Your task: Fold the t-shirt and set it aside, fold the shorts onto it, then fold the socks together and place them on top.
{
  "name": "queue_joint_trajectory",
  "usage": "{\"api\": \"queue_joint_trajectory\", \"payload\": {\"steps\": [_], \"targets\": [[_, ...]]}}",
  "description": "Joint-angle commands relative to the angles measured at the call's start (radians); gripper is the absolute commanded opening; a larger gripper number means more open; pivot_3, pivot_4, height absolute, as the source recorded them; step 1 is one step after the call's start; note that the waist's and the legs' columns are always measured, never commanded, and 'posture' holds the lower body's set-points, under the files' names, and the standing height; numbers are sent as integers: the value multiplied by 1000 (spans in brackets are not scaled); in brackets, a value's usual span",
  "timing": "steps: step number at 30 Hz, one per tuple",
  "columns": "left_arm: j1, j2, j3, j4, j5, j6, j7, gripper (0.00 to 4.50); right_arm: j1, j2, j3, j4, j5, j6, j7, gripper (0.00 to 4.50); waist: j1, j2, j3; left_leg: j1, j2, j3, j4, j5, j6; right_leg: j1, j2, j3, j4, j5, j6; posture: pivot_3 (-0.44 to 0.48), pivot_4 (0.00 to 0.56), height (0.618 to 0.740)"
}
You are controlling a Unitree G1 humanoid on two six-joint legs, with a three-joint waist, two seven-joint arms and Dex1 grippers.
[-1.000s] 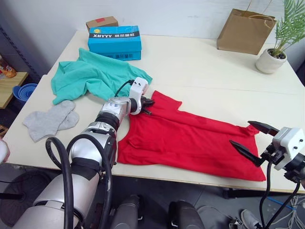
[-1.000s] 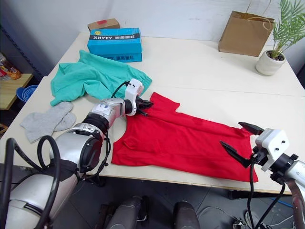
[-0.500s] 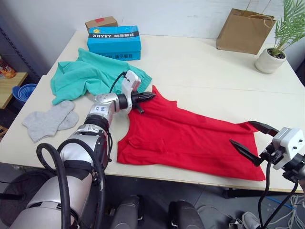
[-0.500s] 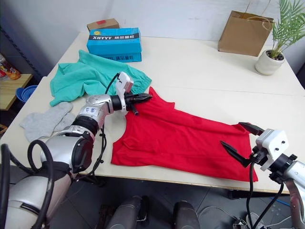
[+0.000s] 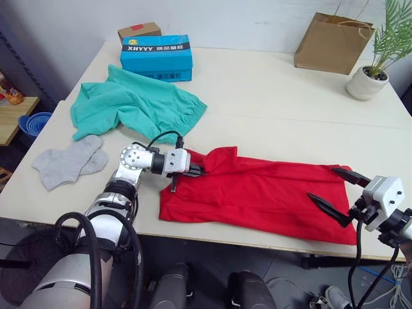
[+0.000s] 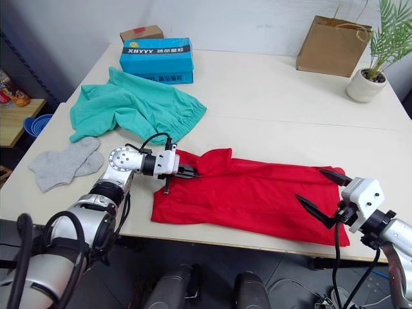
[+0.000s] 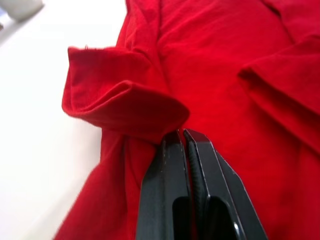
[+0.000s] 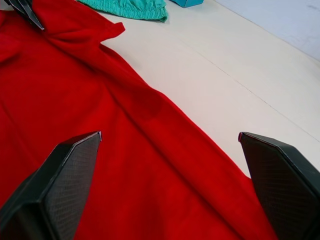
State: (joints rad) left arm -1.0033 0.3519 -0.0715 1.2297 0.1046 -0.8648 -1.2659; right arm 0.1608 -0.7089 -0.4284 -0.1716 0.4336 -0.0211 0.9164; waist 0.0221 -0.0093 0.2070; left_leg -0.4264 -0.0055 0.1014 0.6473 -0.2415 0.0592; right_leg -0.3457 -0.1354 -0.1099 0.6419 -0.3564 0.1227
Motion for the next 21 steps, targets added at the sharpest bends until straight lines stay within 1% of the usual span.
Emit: {"api": "queue_joint_trajectory", "payload": {"steps": [1, 10, 13, 15, 18, 19, 20, 21], "targets": [[8, 30, -15, -12, 13, -82, 31, 57, 3, 10, 0, 8, 0, -19, 1, 4500, -1, 0, 0, 0, 0, 0, 0, 0, 0, 0, 0, 0, 0, 0, 0, 0, 150, 740], [4, 99, -78, 5, 66, -210, 67, 57, 19, 19, -1, 34, -12, -36, -2, 4500, -3, 0, 0, 0, 0, 0, 0, 0, 0, 0, 0, 0, 1, 0, 0, 0, 150, 740], [4, 107, -94, 13, 80, -195, 87, 57, 23, 24, 6, 43, -16, -43, -7, 4500, -3, 0, 0, 0, 0, 0, 0, 0, 0, 0, 1, 0, 1, 0, 0, 0, 150, 740], [1, 99, -74, 18, 39, -140, 46, 57, 23, 25, 10, 49, -18, -46, -8, 4500, -3, 0, 0, 0, 0, 0, 0, 0, 0, 0, 0, 0, 1, 0, 0, 0, 150, 740], [-12, 91, -7, 5, -80, 45, -113, 676, 22, 21, 2, 58, -3, -33, -8, 4500, -4, 0, 0, 0, 0, 0, 0, 0, 0, 0, 1, 0, 1, 0, 0, 0, 150, 740], [-15, 93, 9, -4, -107, 100, -155, 960, 20, 20, -4, 59, 6, -24, -8, 4500, -4, 0, 0, 0, 0, 0, 0, 0, 0, 0, 1, 0, 1, 0, 0, 0, 150, 740], [-20, 104, 26, -19, -141, 175, -225, 1294, 25, 14, -12, 48, 34, -1, 7, 4500, -5, 0, 0, 0, 0, 0, 0, 0, 0, 0, 1, 0, 1, 0, 0, 0, 150, 740], [-27, 116, 36, -39, -172, 280, -286, 1562, 34, 7, -21, 29, 83, 42, 27, 4500, -7, 0, 0, 0, 0, 0, 0, 0, 0, 0, 1, 0, 1, 0, 0, 0, 150, 740]]}}
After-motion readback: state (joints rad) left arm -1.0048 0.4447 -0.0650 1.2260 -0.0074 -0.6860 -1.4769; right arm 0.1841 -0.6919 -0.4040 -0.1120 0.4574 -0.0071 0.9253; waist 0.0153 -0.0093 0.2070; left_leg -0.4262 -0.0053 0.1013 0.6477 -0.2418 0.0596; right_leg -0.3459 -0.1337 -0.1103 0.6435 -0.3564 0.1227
